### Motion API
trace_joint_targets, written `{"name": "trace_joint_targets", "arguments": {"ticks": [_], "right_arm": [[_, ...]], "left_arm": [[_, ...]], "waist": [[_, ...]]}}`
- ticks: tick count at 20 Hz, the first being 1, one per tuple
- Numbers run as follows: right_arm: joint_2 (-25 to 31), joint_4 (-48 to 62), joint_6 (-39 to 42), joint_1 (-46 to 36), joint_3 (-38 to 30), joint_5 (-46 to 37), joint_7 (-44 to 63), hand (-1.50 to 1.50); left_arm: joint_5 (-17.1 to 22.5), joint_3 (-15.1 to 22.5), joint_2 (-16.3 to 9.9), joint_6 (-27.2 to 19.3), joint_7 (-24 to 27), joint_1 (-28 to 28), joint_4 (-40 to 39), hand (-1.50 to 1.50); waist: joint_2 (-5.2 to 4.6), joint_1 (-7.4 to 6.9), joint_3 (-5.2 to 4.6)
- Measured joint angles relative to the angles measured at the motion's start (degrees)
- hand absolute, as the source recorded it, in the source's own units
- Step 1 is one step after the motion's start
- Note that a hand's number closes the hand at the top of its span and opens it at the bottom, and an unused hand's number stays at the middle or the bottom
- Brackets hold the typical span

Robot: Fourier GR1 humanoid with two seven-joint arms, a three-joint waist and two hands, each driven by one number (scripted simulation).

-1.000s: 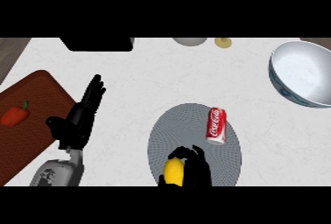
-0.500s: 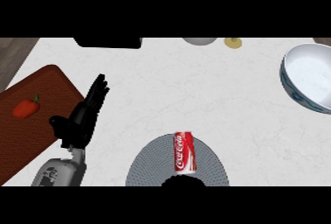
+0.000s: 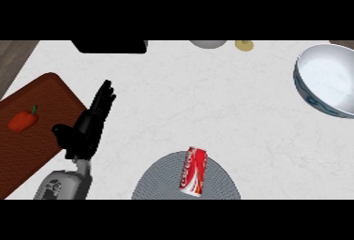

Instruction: Pick the lemon from the placemat and place it in the bowl

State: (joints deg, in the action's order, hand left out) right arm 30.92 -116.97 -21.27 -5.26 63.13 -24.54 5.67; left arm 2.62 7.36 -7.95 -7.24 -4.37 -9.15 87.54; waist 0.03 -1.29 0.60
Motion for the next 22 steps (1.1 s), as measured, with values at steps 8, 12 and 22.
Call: {"name": "trace_joint_targets", "arguments": {"ticks": [8,12,22], "right_arm": [[15.80,-11.16,1.05,-0.12,-10.61,8.08,-10.26,1.50],[23.64,-16.15,2.17,1.52,-19.10,16.36,-12.93,1.50],[34.91,-9.48,10.91,2.01,-45.35,42.70,-19.62,1.50]], "left_arm": [[-0.37,-0.87,-0.07,-1.19,0.44,0.81,0.26,0.00],[-0.20,-1.46,-0.48,-1.22,0.64,1.55,0.56,0.00],[-0.51,-1.06,-0.23,-1.32,0.74,1.83,1.61,0.00]], "waist": [[-0.15,2.58,-0.16],[-0.39,3.01,-0.18],[-0.54,2.59,-0.27]]}}
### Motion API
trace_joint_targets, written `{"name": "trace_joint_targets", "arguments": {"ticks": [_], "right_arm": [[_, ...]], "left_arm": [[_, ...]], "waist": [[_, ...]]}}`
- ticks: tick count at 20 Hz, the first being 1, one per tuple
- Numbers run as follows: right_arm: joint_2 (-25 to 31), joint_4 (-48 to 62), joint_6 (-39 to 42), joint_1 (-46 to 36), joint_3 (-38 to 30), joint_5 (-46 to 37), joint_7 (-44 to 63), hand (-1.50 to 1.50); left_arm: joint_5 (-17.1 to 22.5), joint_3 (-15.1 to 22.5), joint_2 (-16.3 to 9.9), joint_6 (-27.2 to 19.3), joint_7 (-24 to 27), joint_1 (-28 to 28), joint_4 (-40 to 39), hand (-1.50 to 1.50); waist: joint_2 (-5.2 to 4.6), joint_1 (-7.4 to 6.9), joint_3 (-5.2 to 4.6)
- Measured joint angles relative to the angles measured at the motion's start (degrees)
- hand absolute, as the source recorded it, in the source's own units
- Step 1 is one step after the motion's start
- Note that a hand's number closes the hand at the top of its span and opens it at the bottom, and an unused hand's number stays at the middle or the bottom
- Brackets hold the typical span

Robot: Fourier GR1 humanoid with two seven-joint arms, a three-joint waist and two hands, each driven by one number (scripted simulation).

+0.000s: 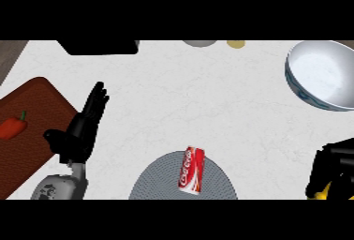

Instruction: Pick the lemon from the placemat and place it in the bowl

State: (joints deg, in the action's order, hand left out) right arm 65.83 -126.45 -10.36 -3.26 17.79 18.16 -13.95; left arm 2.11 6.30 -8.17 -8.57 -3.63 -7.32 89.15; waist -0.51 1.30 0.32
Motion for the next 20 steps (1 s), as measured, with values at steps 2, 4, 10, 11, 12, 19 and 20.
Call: {"name": "trace_joint_targets", "arguments": {"ticks": [2,4,10,11,12,19,20], "right_arm": [[2.20,5.90,3.55,-1.13,-5.65,3.95,-2.13,1.50],[4.04,13.11,8.06,-1.87,-10.17,6.45,-5.49,1.50],[6.40,34.98,17.42,-7.74,-14.77,2.02,-15.93,1.50],[5.89,38.40,18.31,-9.43,-14.40,0.74,-17.06,1.50],[5.41,41.77,19.32,-11.37,-14.07,-0.53,-18.07,1.50],[-2.65,63.54,19.99,-23.52,-9.52,-12.48,-25.91,1.50],[-4.07,66.40,19.75,-25.50,-8.92,-14.24,-26.92,1.50]], "left_arm": [[-0.17,0.32,0.11,0.05,-0.20,0.13,0.11,0.00],[0.14,0.15,0.03,0.47,-0.16,-0.18,0.01,0.00],[-1.57,2.39,1.46,0.01,-1.13,-1.52,-0.08,0.00],[-2.01,2.86,2.16,-0.34,-1.19,-2.33,-0.72,0.00],[-1.85,2.76,2.02,0.09,-1.08,-2.55,-0.84,0.00],[-1.70,2.59,2.15,1.23,-0.81,-3.60,-1.99,0.00],[-1.69,2.40,1.96,1.33,-0.67,-3.31,-1.86,0.00]], "waist": [[0.02,-0.39,-0.04],[0.03,-0.77,-0.09],[-0.24,-3.09,-0.18],[-0.32,-3.41,-0.19],[-0.35,-3.72,-0.21],[-0.54,-5.16,-0.23],[-0.51,-5.13,-0.21]]}}
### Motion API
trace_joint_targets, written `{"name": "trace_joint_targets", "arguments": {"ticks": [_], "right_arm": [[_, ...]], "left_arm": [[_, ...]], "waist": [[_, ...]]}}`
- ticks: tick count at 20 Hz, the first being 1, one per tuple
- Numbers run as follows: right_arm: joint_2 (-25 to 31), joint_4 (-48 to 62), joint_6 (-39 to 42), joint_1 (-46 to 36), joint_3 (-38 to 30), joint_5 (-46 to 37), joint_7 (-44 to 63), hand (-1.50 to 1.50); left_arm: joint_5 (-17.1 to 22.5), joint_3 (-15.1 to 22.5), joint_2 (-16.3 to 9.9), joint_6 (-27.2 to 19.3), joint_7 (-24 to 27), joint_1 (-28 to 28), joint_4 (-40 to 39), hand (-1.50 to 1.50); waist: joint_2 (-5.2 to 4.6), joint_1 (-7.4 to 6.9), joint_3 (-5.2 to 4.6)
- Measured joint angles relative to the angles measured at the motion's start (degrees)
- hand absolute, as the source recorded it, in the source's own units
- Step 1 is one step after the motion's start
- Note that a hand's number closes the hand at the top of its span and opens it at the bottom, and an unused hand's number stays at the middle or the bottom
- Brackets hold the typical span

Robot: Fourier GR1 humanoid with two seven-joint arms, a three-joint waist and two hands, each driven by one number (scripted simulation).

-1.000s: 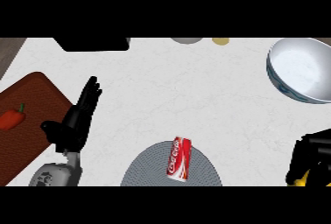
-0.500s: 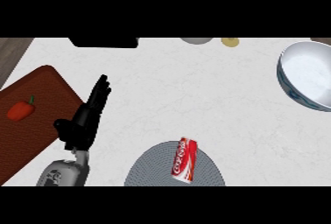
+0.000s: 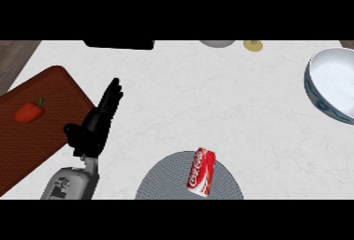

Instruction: Pick the lemon from the placemat and place it in the bowl

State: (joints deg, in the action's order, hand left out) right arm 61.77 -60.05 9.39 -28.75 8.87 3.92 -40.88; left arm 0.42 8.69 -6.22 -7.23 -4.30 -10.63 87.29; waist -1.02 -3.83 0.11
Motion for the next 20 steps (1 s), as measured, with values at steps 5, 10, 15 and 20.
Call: {"name": "trace_joint_targets", "arguments": {"ticks": [5,10,15,20], "right_arm": [[-5.25,14.76,-0.75,-7.71,2.67,-7.80,-5.69,1.50],[-9.02,25.97,3.90,-12.41,5.85,-12.38,-8.32,-1.50],[-11.30,33.19,7.40,-15.98,7.72,-14.50,-10.60,-1.50],[-12.10,36.47,10.04,-18.43,5.52,-11.15,-11.82,-1.50]], "left_arm": [[0.02,-0.17,0.25,0.26,-0.85,-1.20,-0.15,0.00],[-0.33,0.22,0.71,0.39,-0.83,-1.78,-0.59,0.00],[0.28,-0.83,0.26,1.02,-0.64,-2.54,-1.22,0.00],[0.08,-0.92,0.54,0.53,-0.74,-1.94,-0.71,0.00]], "waist": [[-0.16,-0.34,0.03],[-0.42,-0.67,0.08],[-0.57,-0.69,0.14],[-0.38,-0.09,0.18]]}}
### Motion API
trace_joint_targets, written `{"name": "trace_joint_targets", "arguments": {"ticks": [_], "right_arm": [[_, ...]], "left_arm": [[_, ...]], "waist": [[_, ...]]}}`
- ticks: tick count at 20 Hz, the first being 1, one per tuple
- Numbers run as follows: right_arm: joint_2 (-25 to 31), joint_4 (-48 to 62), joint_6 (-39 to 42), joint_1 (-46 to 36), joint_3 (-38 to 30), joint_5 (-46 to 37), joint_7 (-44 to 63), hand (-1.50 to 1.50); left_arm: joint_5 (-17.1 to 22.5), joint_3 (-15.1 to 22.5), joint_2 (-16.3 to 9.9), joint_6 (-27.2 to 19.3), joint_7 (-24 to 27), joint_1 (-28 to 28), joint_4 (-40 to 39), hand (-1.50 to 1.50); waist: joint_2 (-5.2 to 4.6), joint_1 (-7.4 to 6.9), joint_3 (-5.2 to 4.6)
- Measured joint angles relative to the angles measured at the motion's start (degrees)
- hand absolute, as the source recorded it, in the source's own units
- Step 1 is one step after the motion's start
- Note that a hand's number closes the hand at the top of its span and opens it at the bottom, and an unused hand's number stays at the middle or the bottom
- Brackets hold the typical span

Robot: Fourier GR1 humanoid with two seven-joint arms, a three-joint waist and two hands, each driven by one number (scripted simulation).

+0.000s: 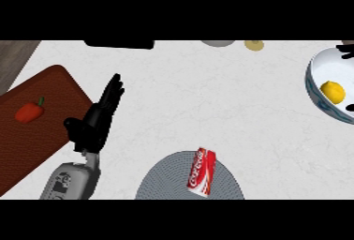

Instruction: Pick the lemon from the placemat and place it in the bowl

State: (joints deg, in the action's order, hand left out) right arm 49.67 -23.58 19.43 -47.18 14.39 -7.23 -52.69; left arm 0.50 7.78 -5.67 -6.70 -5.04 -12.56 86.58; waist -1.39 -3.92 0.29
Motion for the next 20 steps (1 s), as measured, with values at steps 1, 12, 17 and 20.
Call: {"name": "trace_joint_targets", "arguments": {"ticks": [1,12,17,20], "right_arm": [[-0.44,0.53,0.30,-0.46,-0.77,1.04,0.04,-1.50],[3.13,6.34,9.26,-4.05,-7.04,10.17,6.30,-1.50],[4.76,7.13,14.20,-3.85,-8.45,13.23,10.75,-1.50],[5.81,6.63,16.71,-3.37,-8.89,14.66,13.03,-1.50]], "left_arm": [[0.20,-0.30,-0.22,0.15,-0.15,-0.12,0.15,0.00],[-0.21,0.05,0.24,0.02,0.92,1.70,0.33,0.00],[-0.38,0.01,0.29,-0.07,1.29,1.84,0.26,0.00],[-0.48,0.20,0.50,-0.18,1.11,1.69,0.58,0.00]], "waist": [[0.04,0.10,0.00],[-0.02,0.47,0.02],[-0.24,0.58,0.14],[-0.26,0.69,0.23]]}}
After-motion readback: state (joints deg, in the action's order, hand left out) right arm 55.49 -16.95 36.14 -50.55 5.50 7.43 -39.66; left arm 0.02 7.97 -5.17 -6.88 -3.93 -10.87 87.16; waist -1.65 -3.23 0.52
